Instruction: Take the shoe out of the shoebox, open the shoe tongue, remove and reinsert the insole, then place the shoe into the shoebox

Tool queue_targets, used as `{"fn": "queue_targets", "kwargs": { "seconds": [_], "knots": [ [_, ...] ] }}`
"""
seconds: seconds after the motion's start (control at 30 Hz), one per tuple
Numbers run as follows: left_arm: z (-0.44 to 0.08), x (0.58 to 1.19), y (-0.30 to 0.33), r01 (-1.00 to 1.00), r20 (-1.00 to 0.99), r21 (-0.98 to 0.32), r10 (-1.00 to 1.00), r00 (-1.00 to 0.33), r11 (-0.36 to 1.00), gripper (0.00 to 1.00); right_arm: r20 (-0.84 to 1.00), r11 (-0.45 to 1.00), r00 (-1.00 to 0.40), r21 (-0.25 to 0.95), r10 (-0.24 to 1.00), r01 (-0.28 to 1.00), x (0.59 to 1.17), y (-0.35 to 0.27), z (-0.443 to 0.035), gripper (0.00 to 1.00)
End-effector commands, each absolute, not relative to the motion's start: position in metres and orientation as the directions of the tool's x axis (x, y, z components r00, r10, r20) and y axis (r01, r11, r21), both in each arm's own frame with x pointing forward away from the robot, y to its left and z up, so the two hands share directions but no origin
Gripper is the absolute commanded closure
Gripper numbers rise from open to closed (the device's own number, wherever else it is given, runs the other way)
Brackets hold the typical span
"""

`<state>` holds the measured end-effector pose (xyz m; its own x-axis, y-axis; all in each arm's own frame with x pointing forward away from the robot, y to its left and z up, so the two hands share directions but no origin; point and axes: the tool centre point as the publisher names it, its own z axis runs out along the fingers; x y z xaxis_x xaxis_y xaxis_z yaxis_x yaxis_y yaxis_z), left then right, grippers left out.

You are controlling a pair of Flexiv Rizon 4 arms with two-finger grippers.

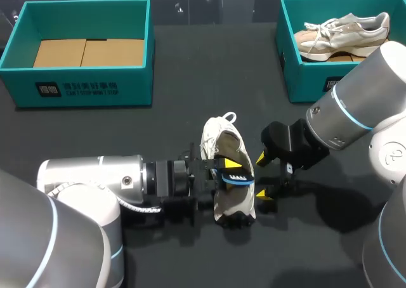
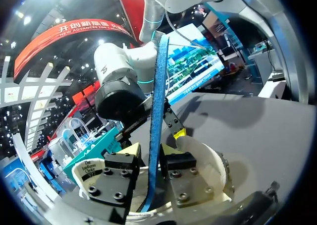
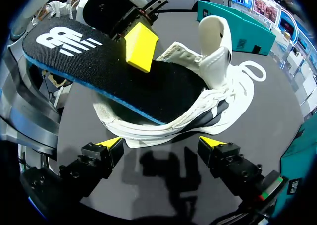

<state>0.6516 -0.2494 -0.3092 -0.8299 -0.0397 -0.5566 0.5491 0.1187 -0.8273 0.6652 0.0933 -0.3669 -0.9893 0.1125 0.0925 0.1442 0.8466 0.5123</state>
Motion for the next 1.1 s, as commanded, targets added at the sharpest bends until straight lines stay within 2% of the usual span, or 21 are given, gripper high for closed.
{"fn": "queue_targets", "kwargs": {
  "seconds": [0.03,0.27,0.37,1.1],
  "knots": [
    [-0.302,0.643,-0.245,0.559,-0.566,-0.821,-0.033,-0.824,0.114,0.74,0.093,0.847,-0.989,0.512,0.112,0.144,0.665,0.094,-0.368,0.00],
    [-0.294,0.637,-0.249,0.578,-0.582,-0.810,-0.018,-0.813,0.094,0.78,0.093,0.847,-0.989,0.512,0.112,0.144,0.665,0.094,-0.368,0.00],
    [-0.294,0.636,-0.250,0.587,-0.590,-0.804,-0.011,-0.807,0.095,1.00,0.093,0.847,-0.989,0.512,0.112,0.144,0.665,0.094,-0.368,0.00],
    [-0.337,0.662,-0.250,0.627,-0.640,-0.758,-0.015,-0.769,0.179,1.00,0.093,0.847,-0.989,0.512,0.112,0.144,0.665,0.094,-0.368,0.00]
  ]
}}
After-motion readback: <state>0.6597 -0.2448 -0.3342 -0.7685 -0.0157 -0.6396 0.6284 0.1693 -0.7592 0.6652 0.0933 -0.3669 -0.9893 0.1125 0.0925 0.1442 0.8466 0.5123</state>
